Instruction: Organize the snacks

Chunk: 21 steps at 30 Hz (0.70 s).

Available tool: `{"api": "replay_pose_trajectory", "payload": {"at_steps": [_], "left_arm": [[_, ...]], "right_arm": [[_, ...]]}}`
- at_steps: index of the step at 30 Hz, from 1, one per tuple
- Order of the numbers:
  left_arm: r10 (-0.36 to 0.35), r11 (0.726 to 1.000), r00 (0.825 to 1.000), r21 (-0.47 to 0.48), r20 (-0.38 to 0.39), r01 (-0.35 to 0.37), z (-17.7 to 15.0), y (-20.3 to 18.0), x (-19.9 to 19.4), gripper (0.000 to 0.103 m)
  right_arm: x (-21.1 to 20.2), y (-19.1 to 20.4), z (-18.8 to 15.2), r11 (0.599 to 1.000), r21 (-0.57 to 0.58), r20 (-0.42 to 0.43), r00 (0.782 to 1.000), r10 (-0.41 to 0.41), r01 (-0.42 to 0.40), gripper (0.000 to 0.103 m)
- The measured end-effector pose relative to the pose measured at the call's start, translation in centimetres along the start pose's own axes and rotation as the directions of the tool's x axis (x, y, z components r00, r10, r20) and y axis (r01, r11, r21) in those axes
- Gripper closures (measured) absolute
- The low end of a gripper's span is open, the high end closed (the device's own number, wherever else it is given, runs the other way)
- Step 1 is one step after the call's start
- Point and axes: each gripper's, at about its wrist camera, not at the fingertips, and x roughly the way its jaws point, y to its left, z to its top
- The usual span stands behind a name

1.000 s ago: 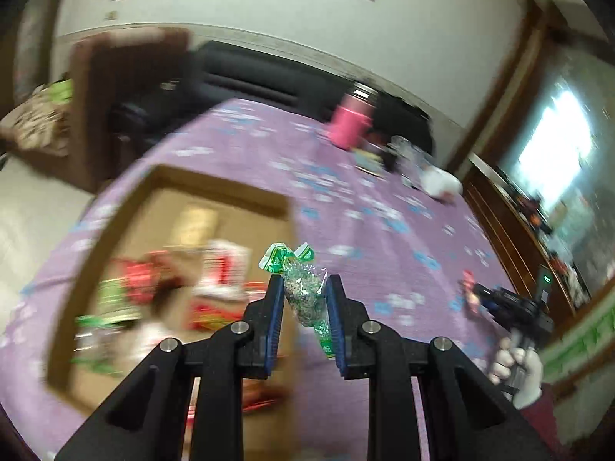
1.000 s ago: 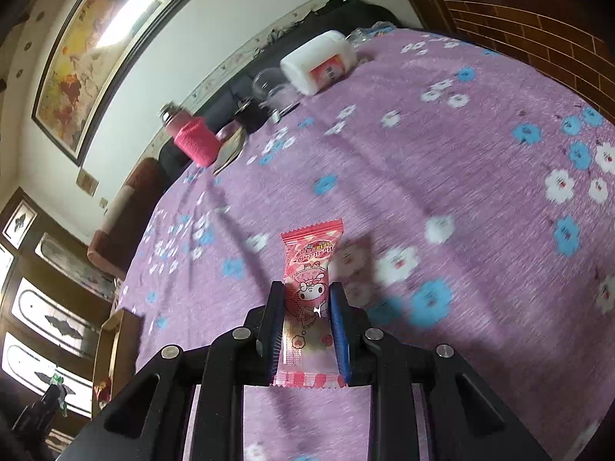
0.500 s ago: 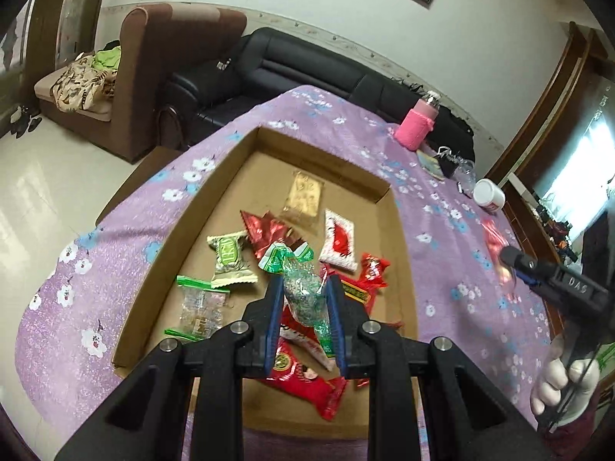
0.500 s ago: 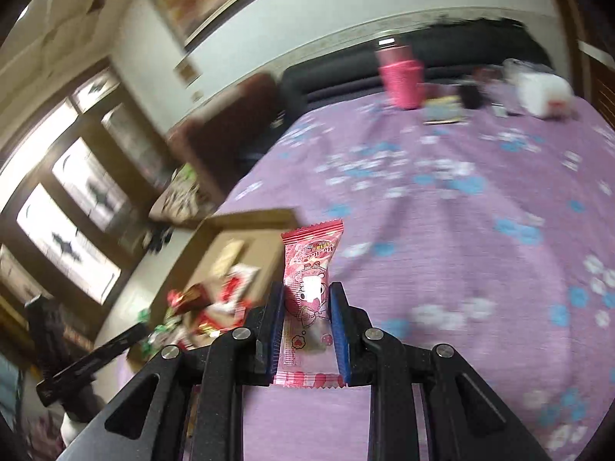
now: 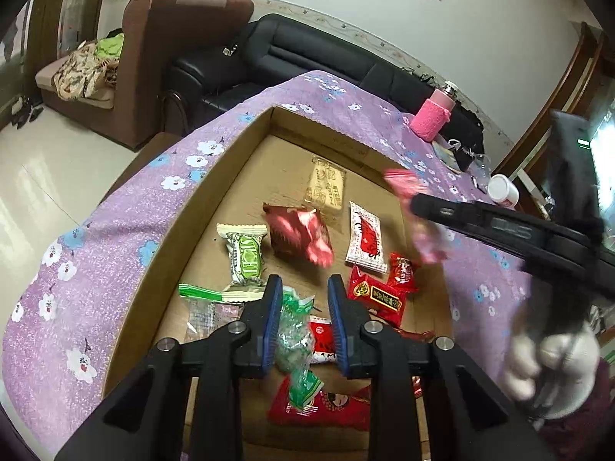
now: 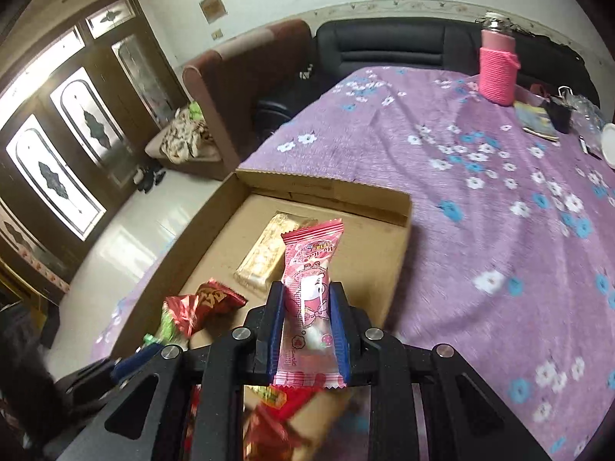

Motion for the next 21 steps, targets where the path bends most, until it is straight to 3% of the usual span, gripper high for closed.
{"api": "replay_pose_trajectory", "payload": {"at_steps": [4,7,15,17,19,21], "left_arm": [[-0.019,1.0,1.0,-0.014,0.016,0.02,0.0,0.3,-0.7,0.052],[-0.023,0.999,0.999,-0.028,0.031,0.023,0.0,0.6,-1.4,0.044],[-0.017,1.0,0.996,-0.004,0.082,0.017,-0.3,-1.0,-3.5,0.041],[0.017,1.0,0.993,0.022,0.119,-0.02,-0.6,-2.0,-4.4,0.036],[0.092,0.994,0.98,0.05,0.179,-0.102,-1.0,-3.2,-5.5,0.03],[0.201,0.971,0.942,0.076,0.269,-0.228,-1.6,-4.8,-6.8,0.021]], "right_arm": [[1.9,0.3,0.7,0.999,-0.004,-0.007,0.999,-0.042,0.042,0.077],[2.6,-0.2,1.0,0.998,0.005,-0.002,0.998,-0.067,0.067,0.076],[-2.3,-1.6,-0.6,0.997,0.026,0.077,0.995,-0.07,0.068,0.067],[-3.8,-1.8,-1.6,0.998,0.033,0.094,0.994,-0.064,0.062,0.062],[-5.6,-2.1,-3.0,0.998,0.042,0.117,0.991,-0.06,0.055,0.061],[-7.3,-2.6,-4.7,0.997,0.054,0.146,0.988,-0.058,0.051,0.057]]}}
